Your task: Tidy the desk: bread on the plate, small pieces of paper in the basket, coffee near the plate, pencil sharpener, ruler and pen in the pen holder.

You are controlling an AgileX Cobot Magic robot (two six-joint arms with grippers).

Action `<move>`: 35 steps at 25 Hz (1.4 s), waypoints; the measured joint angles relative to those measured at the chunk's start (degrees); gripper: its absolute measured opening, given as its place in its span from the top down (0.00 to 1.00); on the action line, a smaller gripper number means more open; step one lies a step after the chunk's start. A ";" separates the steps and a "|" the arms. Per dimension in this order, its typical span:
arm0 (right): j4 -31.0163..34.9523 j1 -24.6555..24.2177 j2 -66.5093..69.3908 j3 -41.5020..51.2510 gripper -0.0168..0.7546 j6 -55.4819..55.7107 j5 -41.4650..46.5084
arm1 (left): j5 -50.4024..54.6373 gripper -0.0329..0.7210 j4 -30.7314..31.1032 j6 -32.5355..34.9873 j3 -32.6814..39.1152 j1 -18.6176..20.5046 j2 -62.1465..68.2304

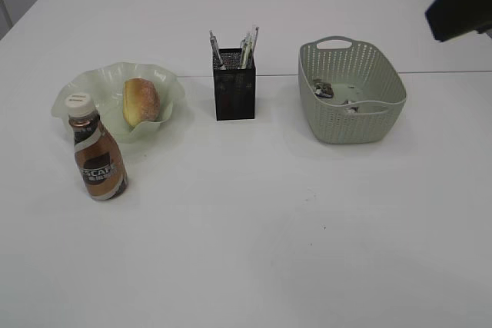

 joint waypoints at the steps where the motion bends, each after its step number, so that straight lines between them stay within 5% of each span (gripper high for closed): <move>1: -0.86 0.00 -1.82 1.89 0.53 0.10 -0.75 | 0.00 0.32 -0.14 0.49 0.00 0.00 0.00; 7: -7.72 0.00 -15.84 11.21 0.54 0.20 -4.90 | 0.00 0.34 -0.23 5.31 3.45 0.00 -1.41; 24: -9.29 0.00 -50.18 32.86 0.54 0.20 -2.42 | -9.50 0.35 -7.12 14.31 38.83 0.00 -28.28; 35: -9.29 0.00 -65.89 44.08 0.54 0.20 -2.17 | -11.21 0.35 -5.66 14.87 47.40 -0.05 -41.08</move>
